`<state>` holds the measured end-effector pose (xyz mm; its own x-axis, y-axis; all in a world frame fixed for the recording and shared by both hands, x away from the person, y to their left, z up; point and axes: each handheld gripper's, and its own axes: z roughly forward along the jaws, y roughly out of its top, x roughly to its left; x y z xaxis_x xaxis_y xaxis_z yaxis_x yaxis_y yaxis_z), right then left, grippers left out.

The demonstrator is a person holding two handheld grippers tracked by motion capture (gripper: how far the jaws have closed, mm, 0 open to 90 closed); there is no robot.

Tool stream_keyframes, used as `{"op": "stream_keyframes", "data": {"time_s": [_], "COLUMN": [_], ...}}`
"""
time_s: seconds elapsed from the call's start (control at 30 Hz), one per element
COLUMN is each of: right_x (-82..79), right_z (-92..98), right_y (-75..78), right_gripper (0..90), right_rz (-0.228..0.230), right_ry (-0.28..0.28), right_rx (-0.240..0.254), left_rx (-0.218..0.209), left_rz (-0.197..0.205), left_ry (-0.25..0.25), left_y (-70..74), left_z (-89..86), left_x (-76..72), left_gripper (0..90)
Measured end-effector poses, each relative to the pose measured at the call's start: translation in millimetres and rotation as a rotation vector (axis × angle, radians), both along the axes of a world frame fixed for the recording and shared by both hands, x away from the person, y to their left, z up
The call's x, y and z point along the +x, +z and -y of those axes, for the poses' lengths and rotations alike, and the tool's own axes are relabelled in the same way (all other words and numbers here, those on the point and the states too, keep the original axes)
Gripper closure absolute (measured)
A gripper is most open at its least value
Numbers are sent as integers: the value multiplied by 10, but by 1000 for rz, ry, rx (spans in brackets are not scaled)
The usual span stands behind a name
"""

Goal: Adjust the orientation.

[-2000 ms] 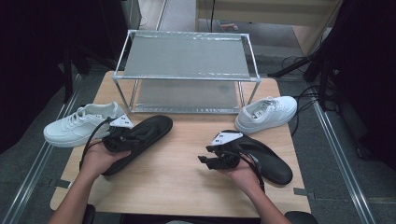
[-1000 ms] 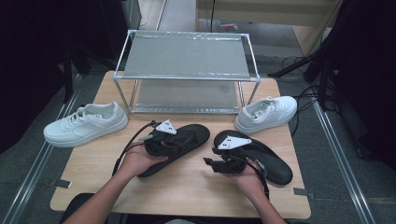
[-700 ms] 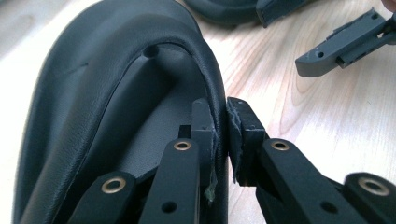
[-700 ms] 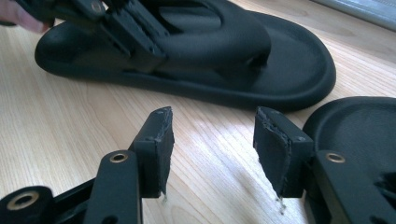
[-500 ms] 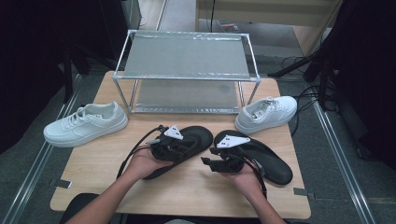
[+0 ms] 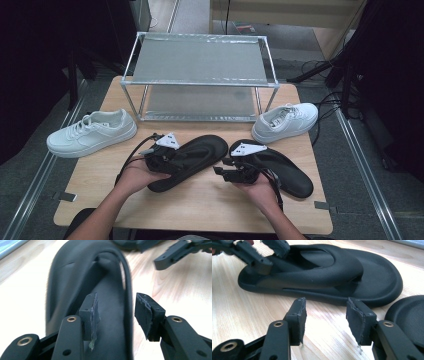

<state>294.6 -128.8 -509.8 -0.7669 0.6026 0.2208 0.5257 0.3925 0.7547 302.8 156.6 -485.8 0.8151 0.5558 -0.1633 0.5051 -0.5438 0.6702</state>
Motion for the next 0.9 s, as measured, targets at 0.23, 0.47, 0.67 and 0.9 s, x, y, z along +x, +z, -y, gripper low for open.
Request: {"op": "stream_keyframes", "data": {"time_s": [0.23,0.47,0.67,0.9], "right_x": [37,76,88,85], "right_z": [-37,-137,-199,-201], "right_y": [11,-1,-13,6], "right_gripper": [560,570,583,649], "right_rz": [-1,2,-6,-7], "right_ry": [10,19,28,47], "right_rx": [5,-12,-21,-6], "left_rx": [-2,-9,-9,-39], "left_rz": [-24,-30,-16,-84], "left_ry": [38,57,91,169], "left_y": [-30,-36,-2,-50], "left_z": [-133,-228,-372,-567], "left_x": [9,-24,-12,70], "left_gripper": [535,516,552,699]}}
